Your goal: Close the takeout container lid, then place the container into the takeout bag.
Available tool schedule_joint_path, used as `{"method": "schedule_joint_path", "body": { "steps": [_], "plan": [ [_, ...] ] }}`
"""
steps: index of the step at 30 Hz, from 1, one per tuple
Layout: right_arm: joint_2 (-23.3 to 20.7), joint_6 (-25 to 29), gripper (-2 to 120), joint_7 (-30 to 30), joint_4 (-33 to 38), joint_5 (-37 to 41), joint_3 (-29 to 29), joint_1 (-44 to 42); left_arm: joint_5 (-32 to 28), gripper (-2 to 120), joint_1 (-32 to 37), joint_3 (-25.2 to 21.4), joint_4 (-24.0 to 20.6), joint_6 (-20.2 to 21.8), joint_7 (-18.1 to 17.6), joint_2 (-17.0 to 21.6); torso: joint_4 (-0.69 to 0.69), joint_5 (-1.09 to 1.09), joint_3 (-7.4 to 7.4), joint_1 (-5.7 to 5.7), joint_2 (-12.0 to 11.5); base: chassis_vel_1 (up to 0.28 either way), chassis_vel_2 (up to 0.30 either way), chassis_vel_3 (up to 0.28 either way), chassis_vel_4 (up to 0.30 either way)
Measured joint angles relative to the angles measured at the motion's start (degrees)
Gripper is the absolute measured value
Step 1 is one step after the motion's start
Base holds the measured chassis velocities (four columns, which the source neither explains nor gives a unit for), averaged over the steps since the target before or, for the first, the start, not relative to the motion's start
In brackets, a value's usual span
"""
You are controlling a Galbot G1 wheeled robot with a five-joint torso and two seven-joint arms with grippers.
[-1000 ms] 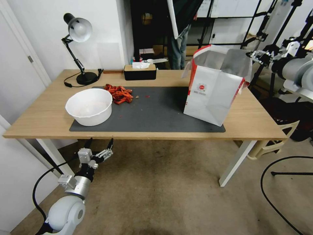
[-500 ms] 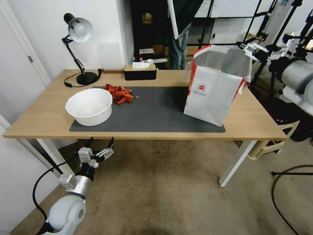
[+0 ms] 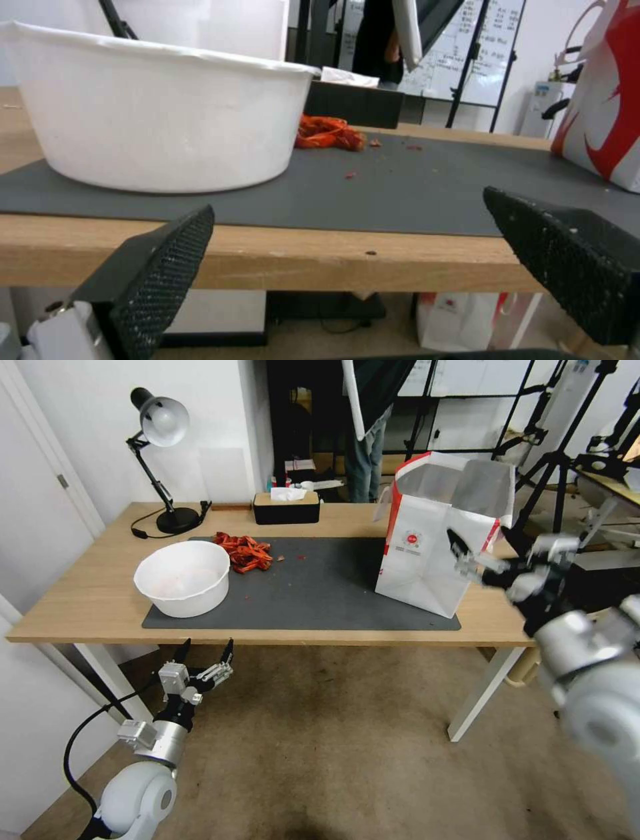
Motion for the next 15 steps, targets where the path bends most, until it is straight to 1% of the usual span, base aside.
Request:
{"method": "schedule_joint_path", "body": {
  "steps": [1, 3, 4, 5, 8, 9, 12, 13, 15],
  "plan": [
    [0.00, 0.00, 100, 0.00, 0.00, 0.00, 0.00, 0.00, 0.00, 100, 0.00, 0.00, 0.00, 0.00, 0.00, 0.00, 0.00, 0.00, 0.00, 0.00, 0.00, 0.000, 0.000, 0.000, 0.000],
    [3.42, 6.43, 100, -1.04, -2.45, -5.07, -1.49, -3.51, 0.40, 100, 0.70, -0.02, 0.25, -1.11, 0.54, -0.39, 0.01, -0.02, 0.00, 0.00, 0.00, 0.000, 0.000, 0.000, 0.000],
    [4.52, 8.77, 100, -1.38, -3.62, -6.74, -2.10, -4.63, 0.58, 100, 1.01, -0.02, 0.39, -1.78, 0.73, -0.62, 0.01, -0.01, 0.00, 0.00, 0.00, 0.000, 0.000, 0.000, 0.000],
    [4.52, 8.77, 100, -1.38, -3.62, -6.74, -2.10, -4.63, 0.58, 100, 1.01, -0.02, 0.39, -1.78, 0.73, -0.62, 0.01, -0.01, 0.00, 0.00, 0.00, 0.000, 0.000, 0.000, 0.000],
    [7.42, 15.02, 100, -2.26, -7.64, -10.94, -4.02, -7.54, 1.35, 100, 1.71, -0.03, 0.76, -3.45, 0.99, -1.28, 0.01, -0.01, 0.00, 0.00, 0.00, 0.000, 0.000, 0.000, 0.000],
    [7.42, 15.02, 100, -2.26, -7.64, -10.94, -4.02, -7.54, 1.35, 100, 1.71, -0.03, 0.76, -3.45, 0.99, -1.28, 0.01, -0.01, 0.00, 0.00, 0.00, 0.000, 0.000, 0.000, 0.000],
    [10.34, 19.23, 100, -3.79, -12.19, -13.91, -5.53, -10.60, 1.96, 100, 2.54, -0.05, 0.98, -4.81, 1.14, -2.10, 0.01, -0.01, 0.00, 0.00, 0.00, 0.000, 0.000, 0.000, 0.000],
    [10.34, 19.23, 100, -3.79, -12.19, -13.91, -5.53, -10.60, 1.96, 100, 2.54, -0.05, 0.98, -4.81, 1.14, -2.10, 0.01, -0.01, 0.00, 0.00, 0.00, 0.000, 0.000, 0.000, 0.000],
    [11.57, 20.91, 100, -4.70, -14.05, -14.89, -6.03, -11.88, 2.58, 100, 2.87, -0.11, 1.39, -5.98, 1.19, -2.50, 0.00, -0.01, 0.00, 0.00, 0.00, 0.000, 0.000, 0.000, 0.000]
  ]
}}
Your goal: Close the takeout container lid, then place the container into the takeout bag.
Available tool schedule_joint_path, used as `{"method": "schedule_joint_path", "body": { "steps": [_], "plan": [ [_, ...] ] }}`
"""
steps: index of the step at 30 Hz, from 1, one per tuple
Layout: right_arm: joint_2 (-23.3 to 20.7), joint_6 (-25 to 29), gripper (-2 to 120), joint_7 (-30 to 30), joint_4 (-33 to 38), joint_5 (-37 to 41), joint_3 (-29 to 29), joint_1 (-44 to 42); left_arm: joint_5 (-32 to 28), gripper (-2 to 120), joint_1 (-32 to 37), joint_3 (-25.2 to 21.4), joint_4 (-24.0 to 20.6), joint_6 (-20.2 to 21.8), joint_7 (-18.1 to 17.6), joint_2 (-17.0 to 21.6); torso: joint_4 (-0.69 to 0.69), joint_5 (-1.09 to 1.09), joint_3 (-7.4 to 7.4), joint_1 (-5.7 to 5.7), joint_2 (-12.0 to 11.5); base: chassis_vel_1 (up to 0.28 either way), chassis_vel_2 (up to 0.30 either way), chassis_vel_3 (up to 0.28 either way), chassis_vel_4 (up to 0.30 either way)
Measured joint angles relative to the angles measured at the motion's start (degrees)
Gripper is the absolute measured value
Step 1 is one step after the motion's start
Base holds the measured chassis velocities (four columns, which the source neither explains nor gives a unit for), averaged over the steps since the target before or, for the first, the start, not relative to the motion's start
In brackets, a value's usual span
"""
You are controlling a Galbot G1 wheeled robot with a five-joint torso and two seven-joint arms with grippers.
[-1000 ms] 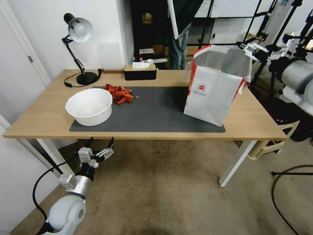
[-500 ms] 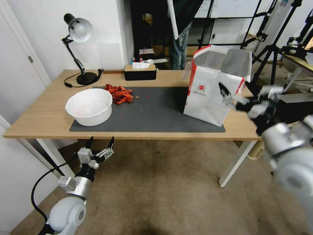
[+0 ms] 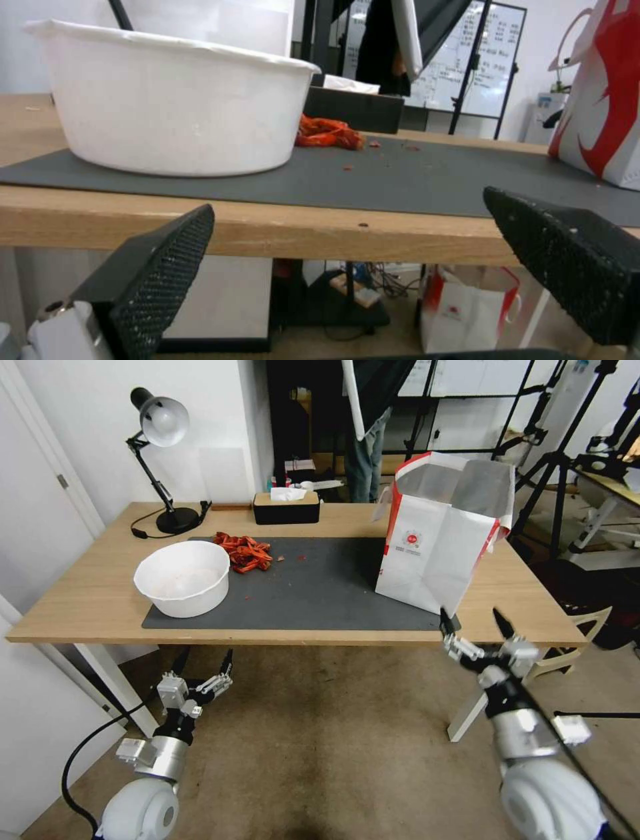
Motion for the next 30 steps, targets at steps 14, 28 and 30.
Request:
{"method": "schedule_joint_path", "body": {
  "steps": [14, 28, 30],
  "plan": [
    [1.71, 1.93, 100, -1.65, -3.28, -1.41, -0.94, -2.32, 1.30, 100, 1.01, 0.17, 1.33, -2.74, 1.04, -0.58, 0.00, 0.00, 0.00, 0.00, 0.00, 0.000, 0.000, 0.000, 0.000],
    [1.58, 1.67, 100, -1.58, -3.17, -1.11, -0.92, -2.12, 1.29, 100, 0.97, 0.21, 1.33, -2.69, 1.04, -0.56, 0.01, 0.00, 0.01, 0.00, -0.01, 0.000, 0.000, 0.000, 0.000],
    [1.57, 1.65, 100, -1.57, -3.15, -1.09, -0.91, -2.11, 1.29, 100, 0.96, 0.22, 1.33, -2.68, 1.04, -0.56, 0.00, 0.00, 0.01, 0.00, -0.01, 0.000, 0.000, 0.000, 0.000]
  ]
}}
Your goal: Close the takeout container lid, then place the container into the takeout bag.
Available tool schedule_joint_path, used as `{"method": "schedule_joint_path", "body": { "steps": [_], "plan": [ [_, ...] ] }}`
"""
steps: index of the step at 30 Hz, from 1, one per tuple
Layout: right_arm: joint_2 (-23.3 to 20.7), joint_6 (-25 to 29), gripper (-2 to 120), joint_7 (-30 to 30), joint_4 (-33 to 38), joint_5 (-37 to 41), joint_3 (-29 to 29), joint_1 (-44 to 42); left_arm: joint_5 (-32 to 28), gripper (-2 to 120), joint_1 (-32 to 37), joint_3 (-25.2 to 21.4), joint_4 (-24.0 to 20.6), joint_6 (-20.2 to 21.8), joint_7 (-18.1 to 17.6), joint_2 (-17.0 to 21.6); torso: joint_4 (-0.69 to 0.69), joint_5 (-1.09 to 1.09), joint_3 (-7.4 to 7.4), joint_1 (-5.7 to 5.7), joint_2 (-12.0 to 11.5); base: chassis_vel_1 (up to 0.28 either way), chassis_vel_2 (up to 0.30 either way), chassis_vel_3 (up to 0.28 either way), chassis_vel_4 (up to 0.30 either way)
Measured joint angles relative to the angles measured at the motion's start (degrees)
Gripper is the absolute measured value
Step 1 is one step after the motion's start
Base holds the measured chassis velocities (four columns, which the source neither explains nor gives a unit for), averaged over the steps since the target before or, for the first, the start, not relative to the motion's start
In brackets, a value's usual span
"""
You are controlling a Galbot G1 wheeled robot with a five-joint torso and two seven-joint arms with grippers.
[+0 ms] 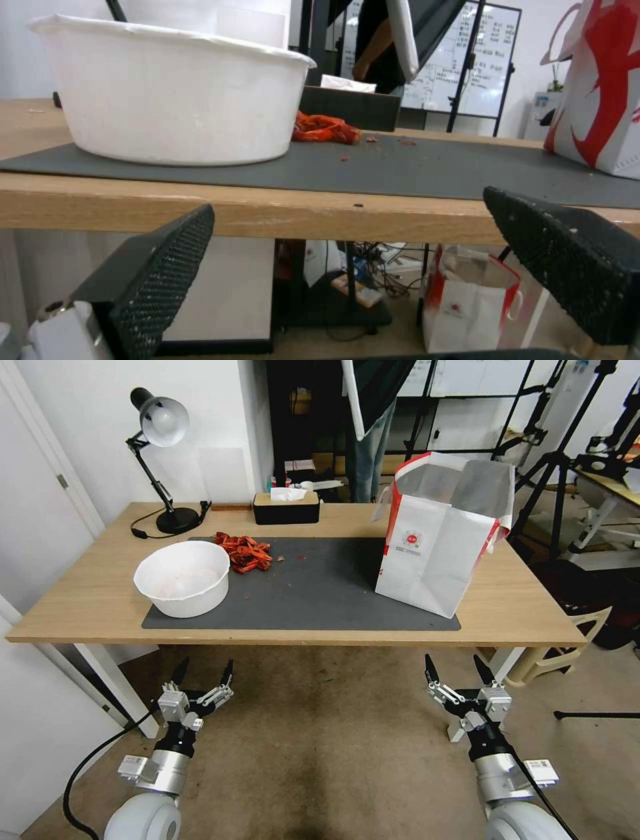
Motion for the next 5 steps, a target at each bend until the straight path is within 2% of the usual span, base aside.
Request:
{"method": "schedule_joint_path", "body": {
  "steps": [5],
  "plan": [
    [-0.02, -0.05, 100, 0.02, 0.03, 0.03, 0.02, 0.03, -0.01, 100, -0.02, 0.00, 0.00, 0.02, 0.00, 0.01, 0.00, 0.00, 0.00, 0.00, 0.00, 0.000, 0.000, 0.000, 0.000]
  ]
}}
